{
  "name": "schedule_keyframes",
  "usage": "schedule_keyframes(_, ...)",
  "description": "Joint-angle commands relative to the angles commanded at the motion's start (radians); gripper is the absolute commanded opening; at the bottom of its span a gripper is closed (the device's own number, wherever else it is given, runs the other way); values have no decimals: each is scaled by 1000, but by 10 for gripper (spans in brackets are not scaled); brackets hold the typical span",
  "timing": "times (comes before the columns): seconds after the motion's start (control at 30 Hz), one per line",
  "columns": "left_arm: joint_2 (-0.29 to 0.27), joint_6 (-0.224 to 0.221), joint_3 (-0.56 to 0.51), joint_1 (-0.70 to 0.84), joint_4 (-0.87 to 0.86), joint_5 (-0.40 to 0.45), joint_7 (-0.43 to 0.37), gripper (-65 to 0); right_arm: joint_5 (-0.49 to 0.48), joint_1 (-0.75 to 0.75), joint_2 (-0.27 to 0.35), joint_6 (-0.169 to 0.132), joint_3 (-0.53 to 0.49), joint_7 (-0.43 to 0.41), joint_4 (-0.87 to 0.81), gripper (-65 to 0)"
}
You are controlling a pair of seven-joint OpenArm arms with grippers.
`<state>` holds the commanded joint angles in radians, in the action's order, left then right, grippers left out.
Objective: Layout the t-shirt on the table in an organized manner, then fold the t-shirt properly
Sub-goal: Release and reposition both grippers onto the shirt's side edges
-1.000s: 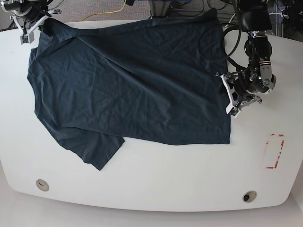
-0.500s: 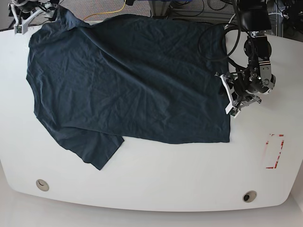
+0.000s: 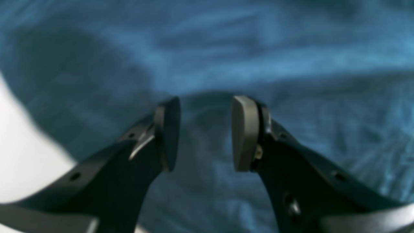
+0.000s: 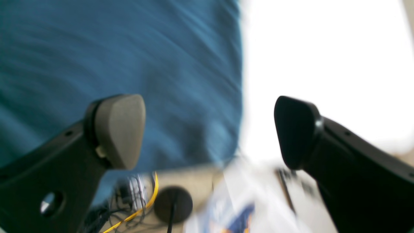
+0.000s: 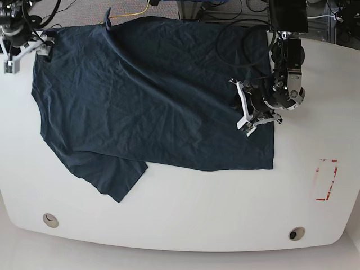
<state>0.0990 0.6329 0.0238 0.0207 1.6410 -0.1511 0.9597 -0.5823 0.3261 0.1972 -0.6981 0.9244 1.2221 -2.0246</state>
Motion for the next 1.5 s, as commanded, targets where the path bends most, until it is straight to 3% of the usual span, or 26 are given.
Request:
schedule_keyframes(0.1, -3, -2, 3, 28, -2, 3, 0, -413, 2, -34, -5, 0, -86, 0, 0, -100)
schedule_keyframes(0.27, 3, -2, 6, 60, -2, 5, -2, -413, 3, -80, -6, 0, -221, 0, 48, -290)
schedule_keyframes(0.33, 23, -2, 23, 72, -3, 2, -2, -413, 3, -97, -6, 0, -273, -5, 86, -406)
schedule_keyframes(0.47, 32, -2, 60, 75, -9, 3, -2, -413, 5, -126, -6, 0, -299, -6, 158, -560)
schedule_keyframes(0.53, 35, -2, 71, 75, -23, 5, -2, -413, 5, -143, -6, 0, -299, -6, 199, -606)
schedule_keyframes(0.7, 84, -2, 103, 60, -103, 0, -8, -413, 11, -187, 5, 0, -301, -11, 315, -609)
schedule_keyframes(0.93, 166, 0, 106, -54, -265, 0, -72, -413, 192, -241, -5, 0, -328, -109, 405, -609)
schedule_keyframes(1.07, 196, 0, 106, -127, -347, 0, -120, -413, 244, -253, -6, 0, -371, -166, 446, -609)
schedule_keyframes(1.3, 219, 2, 66, -296, -539, 0, -181, -413, 259, -315, -6, 0, -407, -221, 557, -609)
schedule_keyframes(1.5, 226, 58, 15, -364, -583, 0, -193, -413, 265, -379, 25, 0, -433, -333, 721, -609)
